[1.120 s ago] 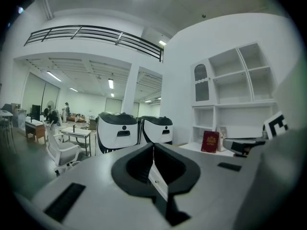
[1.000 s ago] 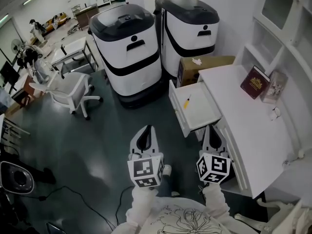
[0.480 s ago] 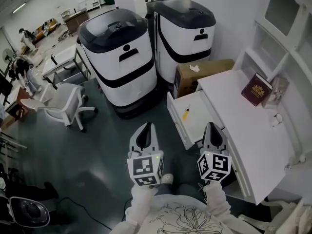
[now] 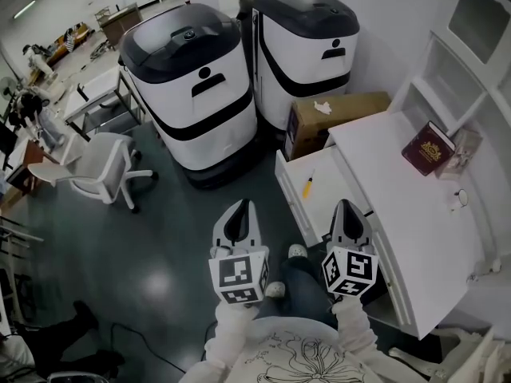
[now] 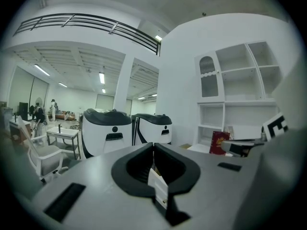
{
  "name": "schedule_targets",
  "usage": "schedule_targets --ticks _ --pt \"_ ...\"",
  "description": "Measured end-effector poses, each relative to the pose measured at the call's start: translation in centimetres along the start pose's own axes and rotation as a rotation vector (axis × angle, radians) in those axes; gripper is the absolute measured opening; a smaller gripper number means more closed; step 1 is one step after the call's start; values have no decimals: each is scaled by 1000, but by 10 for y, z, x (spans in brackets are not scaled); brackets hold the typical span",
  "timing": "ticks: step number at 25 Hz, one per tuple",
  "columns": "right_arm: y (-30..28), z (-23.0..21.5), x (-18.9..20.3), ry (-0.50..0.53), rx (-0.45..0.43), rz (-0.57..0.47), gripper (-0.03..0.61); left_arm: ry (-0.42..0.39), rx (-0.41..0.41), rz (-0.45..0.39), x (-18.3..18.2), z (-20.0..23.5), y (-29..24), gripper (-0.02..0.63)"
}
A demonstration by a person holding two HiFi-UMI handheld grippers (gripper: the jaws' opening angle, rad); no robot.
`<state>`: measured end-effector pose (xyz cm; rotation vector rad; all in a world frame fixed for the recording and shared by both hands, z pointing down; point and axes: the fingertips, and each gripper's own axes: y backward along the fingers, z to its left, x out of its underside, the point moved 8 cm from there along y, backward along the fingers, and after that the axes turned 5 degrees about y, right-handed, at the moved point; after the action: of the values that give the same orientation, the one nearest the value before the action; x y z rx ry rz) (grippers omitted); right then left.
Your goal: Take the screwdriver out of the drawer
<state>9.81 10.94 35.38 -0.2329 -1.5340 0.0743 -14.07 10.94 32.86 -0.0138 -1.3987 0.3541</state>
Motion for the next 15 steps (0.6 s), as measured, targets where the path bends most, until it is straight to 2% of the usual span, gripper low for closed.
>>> schedule_targets --ticks 15 --pt "-108 -32 3 -2 -50 59 4 22 -73 46 0 6 -97 11"
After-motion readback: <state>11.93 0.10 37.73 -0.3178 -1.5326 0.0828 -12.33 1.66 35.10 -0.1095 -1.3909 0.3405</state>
